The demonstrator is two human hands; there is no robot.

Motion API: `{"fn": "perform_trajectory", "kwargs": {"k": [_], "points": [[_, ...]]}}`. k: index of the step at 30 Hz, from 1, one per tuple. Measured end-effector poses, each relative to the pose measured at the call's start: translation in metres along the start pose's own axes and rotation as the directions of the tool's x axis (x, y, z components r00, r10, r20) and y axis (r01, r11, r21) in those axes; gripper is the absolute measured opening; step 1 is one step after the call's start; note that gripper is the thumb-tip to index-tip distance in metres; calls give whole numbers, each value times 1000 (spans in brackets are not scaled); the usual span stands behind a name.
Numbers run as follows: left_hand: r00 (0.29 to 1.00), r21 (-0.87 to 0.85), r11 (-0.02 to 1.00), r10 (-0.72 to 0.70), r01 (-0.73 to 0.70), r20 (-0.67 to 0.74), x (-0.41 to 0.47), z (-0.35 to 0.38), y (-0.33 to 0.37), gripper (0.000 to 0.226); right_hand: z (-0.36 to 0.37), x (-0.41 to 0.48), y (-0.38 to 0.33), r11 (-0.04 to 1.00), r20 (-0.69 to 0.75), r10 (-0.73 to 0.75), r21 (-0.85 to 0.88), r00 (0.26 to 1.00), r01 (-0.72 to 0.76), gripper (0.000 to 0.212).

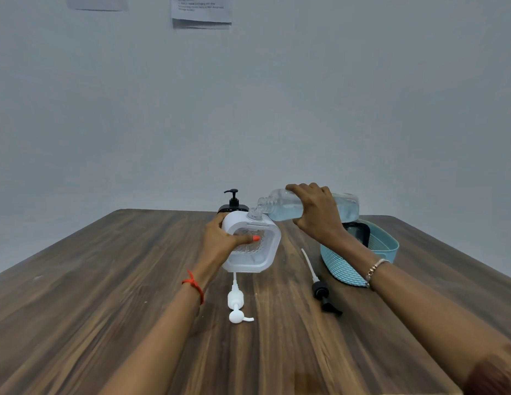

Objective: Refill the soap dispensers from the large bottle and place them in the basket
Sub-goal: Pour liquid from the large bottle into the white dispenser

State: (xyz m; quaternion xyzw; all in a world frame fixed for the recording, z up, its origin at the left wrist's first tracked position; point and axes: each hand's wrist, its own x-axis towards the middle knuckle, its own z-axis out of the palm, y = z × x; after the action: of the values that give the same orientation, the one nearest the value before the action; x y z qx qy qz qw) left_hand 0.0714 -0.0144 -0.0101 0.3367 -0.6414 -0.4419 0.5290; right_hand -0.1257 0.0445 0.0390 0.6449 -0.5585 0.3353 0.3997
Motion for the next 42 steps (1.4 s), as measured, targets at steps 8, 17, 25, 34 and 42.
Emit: {"fn": "perform_trajectory", "kwargs": {"k": [8, 17, 25, 34, 42], "points": [[1000, -20, 1000, -13, 13, -2, -2, 1, 2, 57, -1, 0, 0, 1000, 1, -5, -3, 1000, 5, 64], [1000, -9, 1000, -15, 15, -2, -3, 1, -2, 59, -1, -2, 0, 1000, 6, -19, -22, 1000, 19, 65], [1000, -1, 1000, -3, 3, -6, -5, 1, 0, 53, 0, -2, 1, 999, 11, -22, -25, 1000, 22, 65], [1000, 21, 1000, -3, 3, -1, -8, 0, -1, 51, 1, -4, 2, 999, 10, -30, -34, 999, 30, 65], [1000, 13, 1000, -11, 11, 0, -10, 2, 0, 48, 1, -6, 2, 998, 5, -39, -46, 999, 39, 63]]}}
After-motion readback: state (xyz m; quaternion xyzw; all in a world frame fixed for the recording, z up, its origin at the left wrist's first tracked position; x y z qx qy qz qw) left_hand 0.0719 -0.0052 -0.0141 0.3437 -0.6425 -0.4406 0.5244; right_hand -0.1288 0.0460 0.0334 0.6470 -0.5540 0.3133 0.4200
